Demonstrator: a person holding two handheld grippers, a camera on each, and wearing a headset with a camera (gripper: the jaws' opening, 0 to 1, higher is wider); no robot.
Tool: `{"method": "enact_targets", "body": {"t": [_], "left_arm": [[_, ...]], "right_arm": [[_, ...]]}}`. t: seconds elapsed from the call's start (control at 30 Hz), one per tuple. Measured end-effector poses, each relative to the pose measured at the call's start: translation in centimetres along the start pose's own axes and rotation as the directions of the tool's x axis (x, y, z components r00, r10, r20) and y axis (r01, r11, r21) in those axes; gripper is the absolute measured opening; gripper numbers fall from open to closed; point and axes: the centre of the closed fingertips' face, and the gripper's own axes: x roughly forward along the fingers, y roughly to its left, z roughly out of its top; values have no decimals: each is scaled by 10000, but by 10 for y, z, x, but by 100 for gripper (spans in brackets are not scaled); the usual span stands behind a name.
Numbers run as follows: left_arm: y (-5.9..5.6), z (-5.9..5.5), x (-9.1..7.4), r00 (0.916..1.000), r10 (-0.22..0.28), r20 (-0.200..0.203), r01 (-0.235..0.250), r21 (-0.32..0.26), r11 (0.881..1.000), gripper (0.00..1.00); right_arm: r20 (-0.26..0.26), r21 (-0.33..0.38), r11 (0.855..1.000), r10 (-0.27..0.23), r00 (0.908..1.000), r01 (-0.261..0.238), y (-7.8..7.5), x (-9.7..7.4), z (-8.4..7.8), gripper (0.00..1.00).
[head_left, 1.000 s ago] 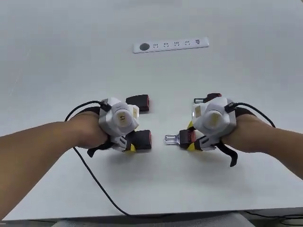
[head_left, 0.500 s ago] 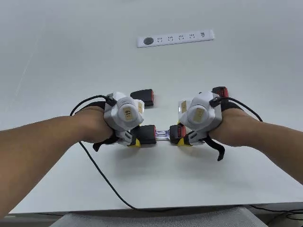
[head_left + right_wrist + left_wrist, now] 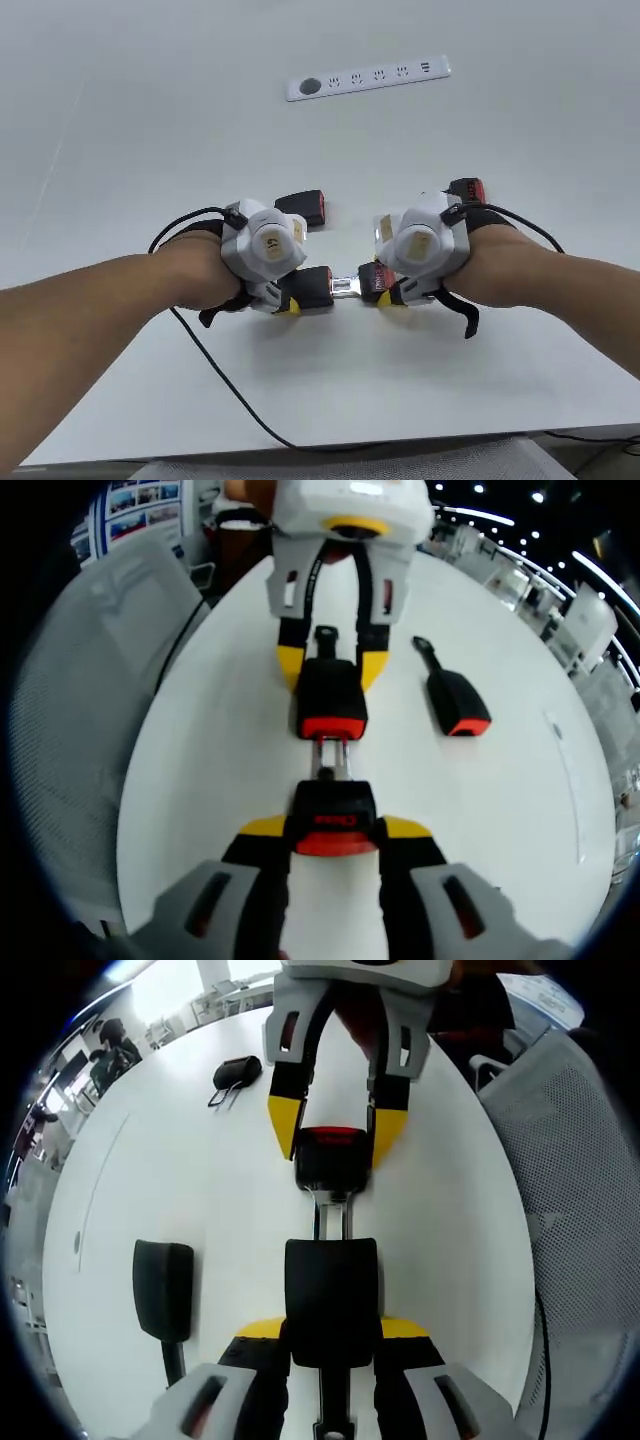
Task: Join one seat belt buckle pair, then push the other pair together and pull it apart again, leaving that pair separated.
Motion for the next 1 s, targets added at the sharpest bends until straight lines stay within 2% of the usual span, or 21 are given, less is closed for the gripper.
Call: {"method": "enact_targets", "body": {"t": [0.17, 0.23, 0.3, 0.73, 0.97, 1.0], "left_arm": [[-1, 0, 0, 9999, -23, -105, 25, 227, 9997, 33], [0, 0, 0, 9999, -26, -138, 29, 171, 9998, 33], [0, 0, 0, 9999, -45, -107, 47, 222, 9997, 33], [-1, 0, 0, 9999, -58, 108, 55, 237, 9997, 32], [-1, 0, 0, 9996, -48, 265, 42, 216, 9998, 32], [0, 0, 0, 9996, -54, 276, 50, 153, 9999, 32]], "right_arm": [[79, -365, 9992, 144, 9999, -141, 2, 7, 12, 33], [55, -268, 9995, 180, 9998, -179, 2, 7, 11, 33], [248, 100, 9997, 224, 9994, -226, 2, 7, 11, 32], [505, 431, 9991, -78, 9987, 56, 5, 11, 21, 31], [519, 342, 9994, 29, 9986, -47, 4, 15, 29, 31], [391, 477, 9985, 266, 9989, -284, 8, 18, 28, 31]]}}
